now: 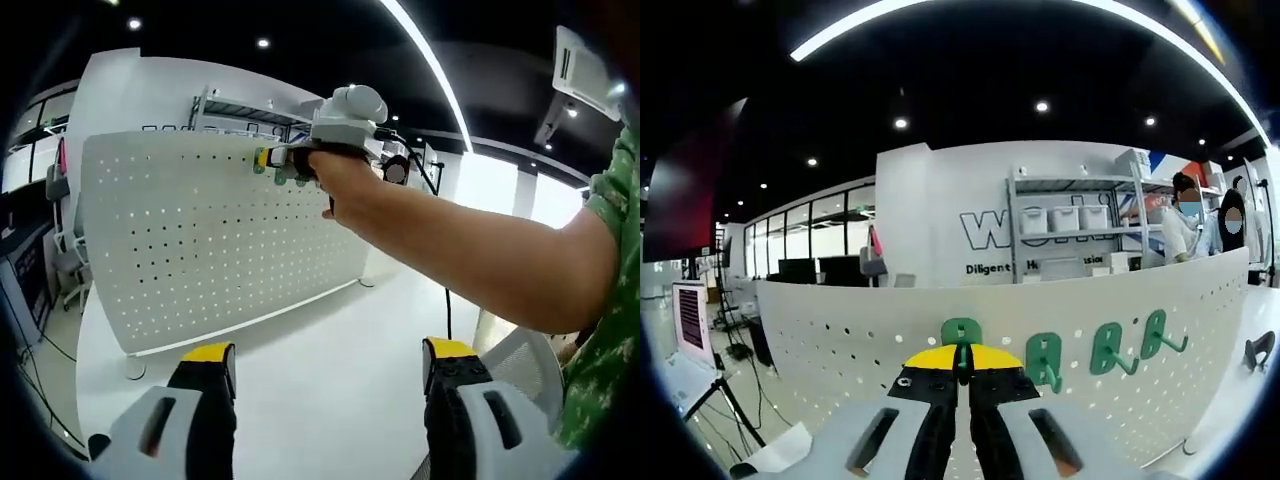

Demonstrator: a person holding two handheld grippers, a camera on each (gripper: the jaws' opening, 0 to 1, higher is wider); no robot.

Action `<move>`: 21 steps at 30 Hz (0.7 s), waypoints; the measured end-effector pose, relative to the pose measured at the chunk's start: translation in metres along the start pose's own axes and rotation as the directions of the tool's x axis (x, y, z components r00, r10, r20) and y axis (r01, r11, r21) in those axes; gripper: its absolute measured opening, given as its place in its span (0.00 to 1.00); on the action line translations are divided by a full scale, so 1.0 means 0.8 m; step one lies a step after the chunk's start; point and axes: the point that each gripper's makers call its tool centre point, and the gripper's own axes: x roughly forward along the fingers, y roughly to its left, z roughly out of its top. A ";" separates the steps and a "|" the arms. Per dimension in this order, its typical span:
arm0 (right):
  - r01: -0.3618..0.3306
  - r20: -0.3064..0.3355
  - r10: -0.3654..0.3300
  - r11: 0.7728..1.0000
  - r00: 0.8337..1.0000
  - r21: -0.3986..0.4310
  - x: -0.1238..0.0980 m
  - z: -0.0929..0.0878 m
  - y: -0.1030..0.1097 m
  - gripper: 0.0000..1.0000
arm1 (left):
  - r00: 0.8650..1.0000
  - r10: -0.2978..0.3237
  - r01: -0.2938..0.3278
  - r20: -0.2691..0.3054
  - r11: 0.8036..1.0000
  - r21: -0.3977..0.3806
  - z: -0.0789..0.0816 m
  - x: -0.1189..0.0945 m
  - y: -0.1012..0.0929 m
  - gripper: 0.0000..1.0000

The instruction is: Insert the hook assembly into the mounting plate slot until the hook locks in place.

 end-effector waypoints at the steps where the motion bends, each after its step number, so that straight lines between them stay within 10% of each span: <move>1: 0.002 -0.004 -0.002 1.000 1.000 0.004 0.001 -0.001 -0.001 0.02 | 1.000 0.000 0.000 -0.001 1.000 0.000 -0.001 0.000 0.000 0.78; 21: 0.012 -0.006 -0.012 1.000 1.000 0.013 0.000 -0.003 -0.001 0.02 | 1.000 -0.003 0.003 0.003 1.000 -0.005 0.002 0.003 0.006 0.77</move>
